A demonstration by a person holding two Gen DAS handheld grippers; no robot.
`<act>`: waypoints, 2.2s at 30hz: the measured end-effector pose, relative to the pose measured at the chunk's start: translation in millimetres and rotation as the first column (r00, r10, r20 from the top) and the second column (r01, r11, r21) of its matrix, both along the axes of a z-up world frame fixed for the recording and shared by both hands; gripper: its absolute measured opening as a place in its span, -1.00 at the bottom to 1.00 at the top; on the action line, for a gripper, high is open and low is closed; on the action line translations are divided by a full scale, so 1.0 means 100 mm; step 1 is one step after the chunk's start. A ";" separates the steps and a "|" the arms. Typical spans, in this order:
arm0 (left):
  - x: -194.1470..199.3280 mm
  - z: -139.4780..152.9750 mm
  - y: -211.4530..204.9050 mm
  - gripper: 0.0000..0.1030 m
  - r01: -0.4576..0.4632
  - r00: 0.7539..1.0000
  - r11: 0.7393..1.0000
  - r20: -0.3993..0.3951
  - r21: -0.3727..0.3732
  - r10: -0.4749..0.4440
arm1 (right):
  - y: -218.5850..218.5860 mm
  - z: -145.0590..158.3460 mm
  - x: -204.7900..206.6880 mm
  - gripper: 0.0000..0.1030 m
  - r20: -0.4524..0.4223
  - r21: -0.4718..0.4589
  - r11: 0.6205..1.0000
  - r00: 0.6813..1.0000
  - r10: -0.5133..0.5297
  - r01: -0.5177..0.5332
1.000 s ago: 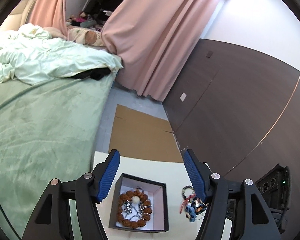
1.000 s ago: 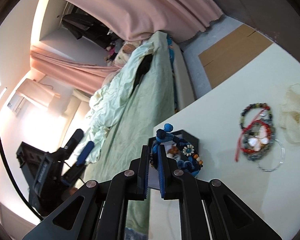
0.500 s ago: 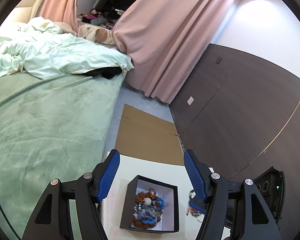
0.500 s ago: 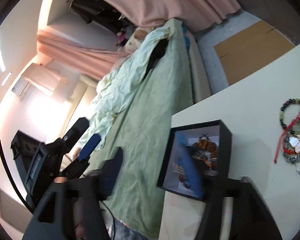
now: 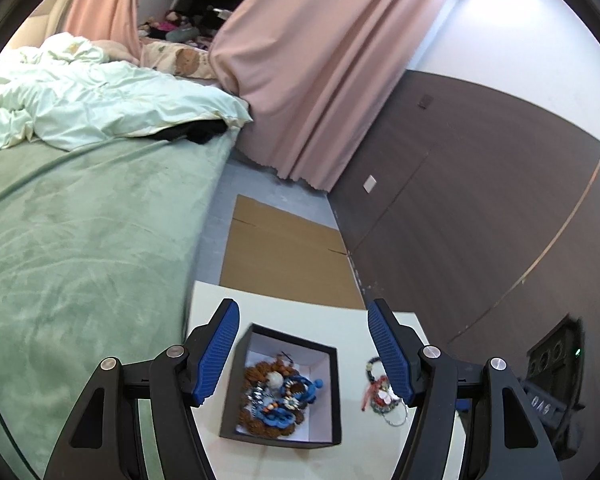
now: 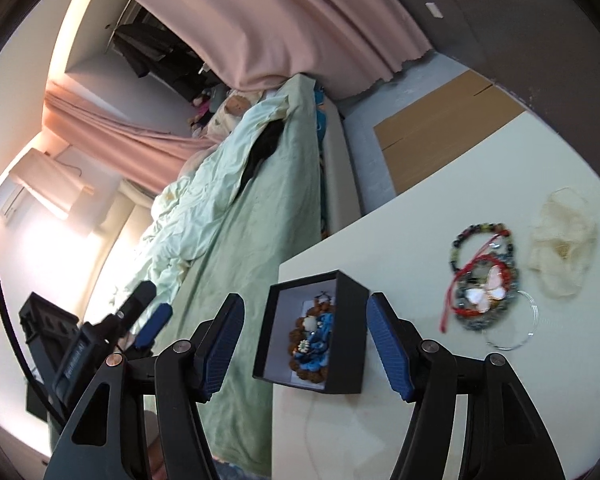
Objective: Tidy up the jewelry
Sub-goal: 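Move the left gripper back to the remaining bracelets, then grasp the red cord with the left gripper while the right gripper grasps the white lace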
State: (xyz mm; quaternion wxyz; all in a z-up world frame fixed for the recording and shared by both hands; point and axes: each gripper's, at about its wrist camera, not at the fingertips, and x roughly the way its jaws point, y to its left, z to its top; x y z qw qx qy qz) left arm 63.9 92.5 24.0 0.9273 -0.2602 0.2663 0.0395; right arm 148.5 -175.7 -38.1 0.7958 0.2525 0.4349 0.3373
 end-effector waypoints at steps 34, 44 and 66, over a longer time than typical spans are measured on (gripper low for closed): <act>0.59 -0.34 -1.51 0.31 0.313 0.947 0.942 -0.115 0.119 -0.300 | -1.40 -0.08 0.22 0.25 -0.160 -0.006 0.981 0.968 -0.193 0.194; 0.97 -0.78 -1.68 -0.37 0.355 0.911 0.926 -0.268 0.126 -0.313 | -1.58 -0.21 0.36 0.25 -0.220 -0.009 0.975 0.950 -0.220 0.223; 1.36 -1.23 -1.70 -0.83 0.400 0.865 0.905 -0.386 0.141 -0.322 | -1.23 -0.43 0.64 0.25 -0.282 -0.052 0.981 0.940 -0.194 0.187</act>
